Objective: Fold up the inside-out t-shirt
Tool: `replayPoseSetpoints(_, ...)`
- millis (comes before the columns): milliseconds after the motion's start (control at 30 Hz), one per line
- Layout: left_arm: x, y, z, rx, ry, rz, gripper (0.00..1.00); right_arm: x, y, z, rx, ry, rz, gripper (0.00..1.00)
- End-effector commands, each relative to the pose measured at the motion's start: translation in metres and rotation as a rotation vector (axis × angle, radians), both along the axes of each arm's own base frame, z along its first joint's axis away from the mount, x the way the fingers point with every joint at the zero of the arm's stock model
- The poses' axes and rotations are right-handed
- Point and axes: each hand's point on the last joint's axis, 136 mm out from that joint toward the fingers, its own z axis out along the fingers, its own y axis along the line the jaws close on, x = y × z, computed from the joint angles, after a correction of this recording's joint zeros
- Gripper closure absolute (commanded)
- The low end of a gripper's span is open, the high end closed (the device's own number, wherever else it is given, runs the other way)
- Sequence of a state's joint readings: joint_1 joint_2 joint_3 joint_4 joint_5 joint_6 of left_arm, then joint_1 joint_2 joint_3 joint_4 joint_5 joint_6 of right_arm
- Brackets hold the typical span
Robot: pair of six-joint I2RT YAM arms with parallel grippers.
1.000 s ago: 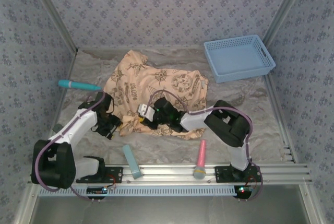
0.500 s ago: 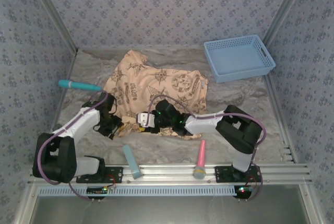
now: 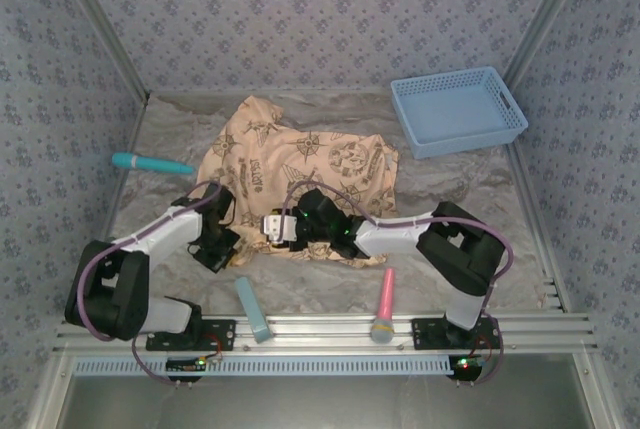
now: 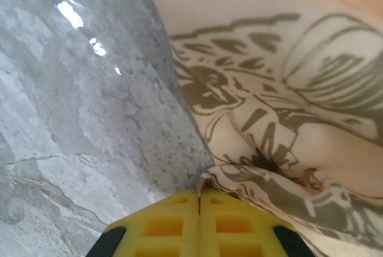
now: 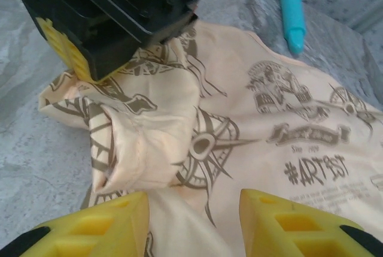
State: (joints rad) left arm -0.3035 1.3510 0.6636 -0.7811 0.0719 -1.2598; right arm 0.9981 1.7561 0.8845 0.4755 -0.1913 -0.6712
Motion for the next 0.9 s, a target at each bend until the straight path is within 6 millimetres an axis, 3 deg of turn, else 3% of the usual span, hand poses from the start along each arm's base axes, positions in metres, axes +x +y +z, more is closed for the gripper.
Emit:
replayPoseSetpoints(0, 0.001, 0.013, 0.007, 0.067, 0.017, -0.019, 1.00, 0.017, -0.022, 0.039, 0.116, -0.002, -0.144, 0.54)
replayPoseSetpoints(133, -0.007, 0.038, 0.032, 0.126, 0.052, -0.033, 1.00, -0.008, -0.060, 0.033, 0.056, 0.116, -0.117, 0.50)
replayPoseSetpoints(267, -0.014, 0.064, 0.065, 0.198, 0.022, 0.015, 1.00, -0.037, -0.117, 0.002, -0.305, 0.176, -0.081, 0.49)
replayPoseSetpoints(400, -0.014, 0.072, 0.091, 0.208, -0.063, 0.045, 1.00, -0.019, -0.183, -0.006, -0.546, 0.214, -0.319, 0.44)
replayPoseSetpoints(500, -0.013, 0.080, 0.109, 0.219, -0.110, 0.073, 1.00, -0.022, -0.227, -0.013, -0.605, 0.356, -0.473, 0.38)
replayPoseSetpoints(600, -0.006, 0.090, 0.126, 0.221, -0.159, 0.092, 1.00, -0.017, -0.253, -0.014, -0.521, 0.538, -0.617, 0.38)
replayPoseSetpoints(700, 0.005, 0.098, 0.144, 0.227, -0.213, 0.106, 1.00, -0.013, -0.262, -0.021, -0.466, 0.627, -0.659, 0.38)
replayPoseSetpoints(867, 0.019, 0.105, 0.163, 0.231, -0.284, 0.131, 1.00, -0.014, -0.271, -0.055, -0.630, 0.613, -0.630, 0.39)
